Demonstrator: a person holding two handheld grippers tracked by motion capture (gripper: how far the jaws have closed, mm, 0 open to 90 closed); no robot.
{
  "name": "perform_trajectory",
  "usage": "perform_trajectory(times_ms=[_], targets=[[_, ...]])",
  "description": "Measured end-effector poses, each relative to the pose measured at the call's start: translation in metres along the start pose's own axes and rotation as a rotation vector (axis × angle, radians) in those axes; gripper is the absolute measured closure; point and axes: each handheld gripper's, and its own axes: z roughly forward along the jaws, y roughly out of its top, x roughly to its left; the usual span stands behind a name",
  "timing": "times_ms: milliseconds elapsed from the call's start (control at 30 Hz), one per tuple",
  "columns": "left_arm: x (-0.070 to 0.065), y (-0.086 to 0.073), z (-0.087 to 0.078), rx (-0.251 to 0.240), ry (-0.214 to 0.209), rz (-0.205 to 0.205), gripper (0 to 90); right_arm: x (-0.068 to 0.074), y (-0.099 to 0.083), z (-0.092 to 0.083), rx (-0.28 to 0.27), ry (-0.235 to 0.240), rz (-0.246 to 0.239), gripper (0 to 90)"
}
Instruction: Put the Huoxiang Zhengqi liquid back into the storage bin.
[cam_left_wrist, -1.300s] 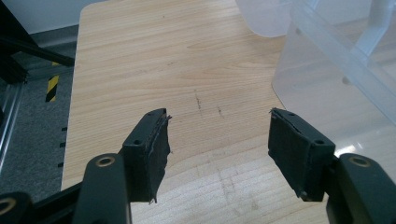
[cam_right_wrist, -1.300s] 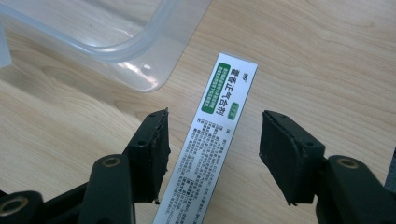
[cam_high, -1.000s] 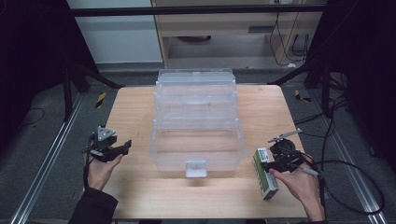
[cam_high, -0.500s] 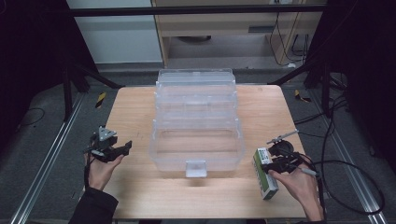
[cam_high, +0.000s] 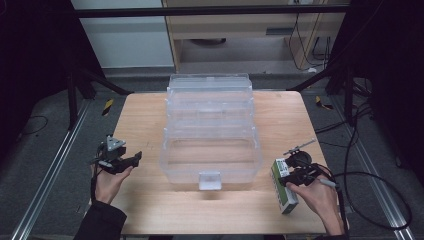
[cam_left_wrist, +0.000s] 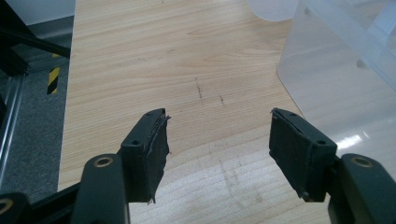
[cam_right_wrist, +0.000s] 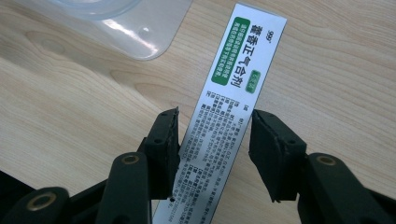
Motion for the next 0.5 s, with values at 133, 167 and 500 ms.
perform_trajectory(times_ms=[133, 167, 500], targets=[[0.0000, -0.0001, 0.0005, 0.005, 0.001, -0.001, 37.2, -0.0006, 0.0012, -0.0006, 0.011, -0.016, 0.001, 57.6], [0.0000, -0.0001, 0.0006, 0.005, 0.002, 0.000, 37.2, -0.0013, 0.0013, -0.0007, 0.012, -0.022, -0.005, 58.8], [-0.0010, 0.0000, 0.0014, 0.013, -0.003, 0.010, 37.4, -0.0024, 0.0049, -0.0008, 0.050, -0.047, -0.037, 61.7]])
